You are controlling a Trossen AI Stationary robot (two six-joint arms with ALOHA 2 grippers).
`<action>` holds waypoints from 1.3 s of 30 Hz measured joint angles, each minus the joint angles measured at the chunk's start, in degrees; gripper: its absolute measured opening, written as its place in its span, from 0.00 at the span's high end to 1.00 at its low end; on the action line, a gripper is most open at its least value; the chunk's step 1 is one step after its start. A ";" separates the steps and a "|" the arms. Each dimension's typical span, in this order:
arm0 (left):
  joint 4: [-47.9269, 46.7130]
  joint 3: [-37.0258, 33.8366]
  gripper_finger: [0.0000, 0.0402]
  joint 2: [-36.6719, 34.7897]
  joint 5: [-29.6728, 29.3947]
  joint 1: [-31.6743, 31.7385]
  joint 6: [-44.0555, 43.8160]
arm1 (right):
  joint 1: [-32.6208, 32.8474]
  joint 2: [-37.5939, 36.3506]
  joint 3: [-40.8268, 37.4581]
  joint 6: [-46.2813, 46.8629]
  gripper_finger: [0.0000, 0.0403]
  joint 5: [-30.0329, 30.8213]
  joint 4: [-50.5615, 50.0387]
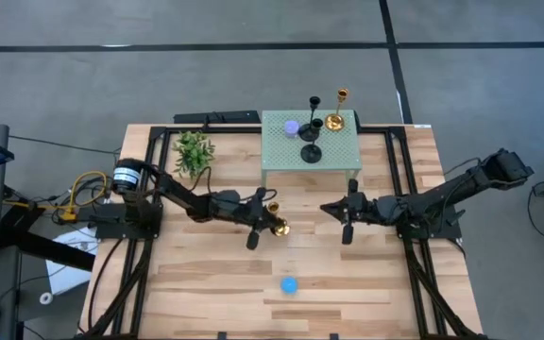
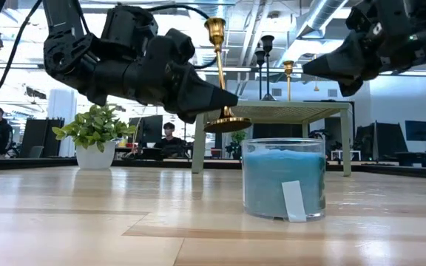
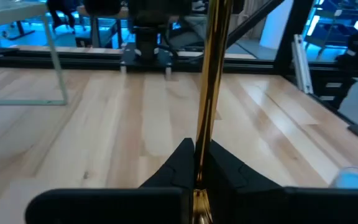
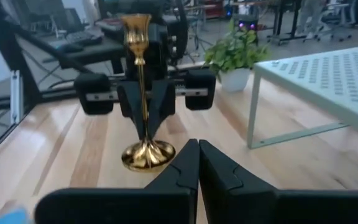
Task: Pick & Place candle stick holders
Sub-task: Align the gold candle holder with the other gold candle holder on the shelf
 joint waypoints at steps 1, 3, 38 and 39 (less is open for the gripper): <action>-0.10 -0.02 0.96 0.00 0.01 0.37 0.02 | -0.49 0.00 0.00 -0.03 1.00 -0.09 0.53; -0.13 -0.02 0.96 0.00 0.04 1.19 0.01 | -1.69 0.11 0.00 -0.16 1.00 -1.94 1.62; -0.98 0.02 0.96 0.00 2.84 4.70 -1.51 | -12.06 33.07 18.25 1.16 0.84 -15.28 15.37; -1.04 0.02 0.96 0.00 2.84 4.71 -1.51 | -12.00 33.07 18.34 1.16 0.81 -15.27 14.90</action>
